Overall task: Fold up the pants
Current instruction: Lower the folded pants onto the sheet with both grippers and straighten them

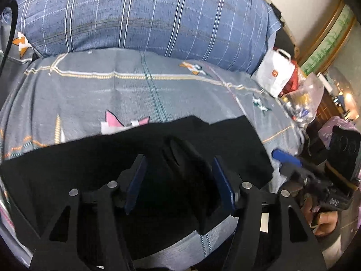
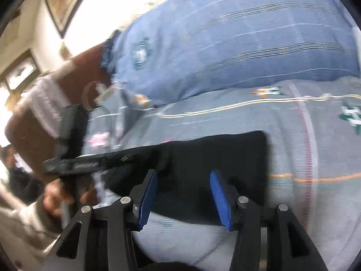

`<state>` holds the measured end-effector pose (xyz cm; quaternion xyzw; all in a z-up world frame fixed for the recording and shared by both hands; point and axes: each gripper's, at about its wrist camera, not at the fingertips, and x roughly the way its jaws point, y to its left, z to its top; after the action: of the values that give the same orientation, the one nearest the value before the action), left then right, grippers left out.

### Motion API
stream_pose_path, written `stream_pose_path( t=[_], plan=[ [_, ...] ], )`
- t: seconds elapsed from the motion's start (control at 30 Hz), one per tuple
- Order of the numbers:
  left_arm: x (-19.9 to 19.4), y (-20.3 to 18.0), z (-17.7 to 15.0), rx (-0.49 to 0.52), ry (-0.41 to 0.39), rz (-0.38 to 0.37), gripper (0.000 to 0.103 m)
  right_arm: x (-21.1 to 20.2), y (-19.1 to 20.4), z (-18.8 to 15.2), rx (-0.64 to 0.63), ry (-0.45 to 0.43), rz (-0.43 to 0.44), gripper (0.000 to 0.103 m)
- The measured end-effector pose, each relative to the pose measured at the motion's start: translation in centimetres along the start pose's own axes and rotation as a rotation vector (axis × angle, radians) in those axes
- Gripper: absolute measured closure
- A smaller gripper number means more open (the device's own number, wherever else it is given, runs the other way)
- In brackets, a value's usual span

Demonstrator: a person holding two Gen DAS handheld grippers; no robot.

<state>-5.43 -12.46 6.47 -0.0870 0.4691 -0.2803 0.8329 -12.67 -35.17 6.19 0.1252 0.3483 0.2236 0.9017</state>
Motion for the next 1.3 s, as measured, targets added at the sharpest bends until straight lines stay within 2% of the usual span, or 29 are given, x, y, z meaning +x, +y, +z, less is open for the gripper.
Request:
stream_pose_path(
  t=[0.07, 0.13, 0.2, 0.27, 0.3, 0.33, 0.4, 0.5, 0.6, 0.73, 0.8, 0.87, 1.03, 1.2, 1.3],
  plan=[
    [1.1, -0.4, -0.4, -0.002, 0.032, 0.006, 0.043, 0.4, -1.5, 0.0, 0.047, -0.024, -0.113, 0.056],
    [2.4, -0.9, -0.7, 0.011, 0.059, 0.014, 0.043, 1.0, -3.0, -0.1, 0.108, -0.016, -0.167, 0.056],
    [3.6, -1.3, -0.8, 0.015, 0.072, 0.009, 0.043, 2.8, -4.7, -0.6, 0.160, 0.019, -0.161, 0.056],
    [4.2, -1.9, -0.7, 0.024, 0.058, 0.005, 0.043, 3.9, -5.5, -1.0, 0.182, 0.038, -0.145, 0.063],
    [4.4, -2.4, -0.6, 0.034, 0.053, 0.001, 0.048, 4.0, -5.5, -0.9, 0.176, 0.032, -0.151, 0.069],
    [4.6, -2.7, -0.3, 0.044, 0.055, -0.010, 0.059, 3.8, -5.6, -0.9, 0.167, 0.024, -0.152, 0.074],
    [4.7, -3.8, 0.3, 0.075, 0.044, -0.024, 0.062, 3.0, -6.0, -0.8, 0.167, 0.004, -0.178, 0.076],
    [5.3, -4.5, 0.7, 0.127, 0.025, 0.027, 0.062, 2.1, -7.1, -1.0, 0.188, -0.006, -0.219, 0.076],
    [5.8, -3.4, 0.1, 0.089, 0.030, 0.018, 0.061, 2.6, -7.6, -1.7, 0.194, 0.022, -0.237, 0.076],
    [4.0, -2.3, -0.3, 0.057, 0.014, 0.041, 0.062, 0.5, -7.1, -0.9, 0.204, -0.014, -0.283, 0.072],
    [2.7, -1.8, -0.6, 0.051, -0.015, 0.068, 0.061, -0.8, -6.0, -0.2, 0.175, -0.069, -0.257, 0.072],
    [1.2, -1.0, -1.0, 0.043, -0.046, 0.108, 0.061, -1.1, -4.2, 0.6, 0.116, -0.081, -0.204, 0.072],
    [-1.2, 1.2, -2.3, -0.007, -0.066, 0.156, 0.062, 2.7, -0.2, 1.1, -0.044, 0.005, -0.103, 0.072],
    [-3.1, 2.7, -3.9, -0.027, -0.075, 0.228, 0.061, 8.6, 3.3, 0.8, -0.235, 0.145, -0.113, 0.072],
    [-3.8, 4.1, -4.7, -0.068, -0.065, 0.248, 0.061, 9.9, 4.3, 0.2, -0.327, 0.169, -0.160, 0.072]
  ],
)
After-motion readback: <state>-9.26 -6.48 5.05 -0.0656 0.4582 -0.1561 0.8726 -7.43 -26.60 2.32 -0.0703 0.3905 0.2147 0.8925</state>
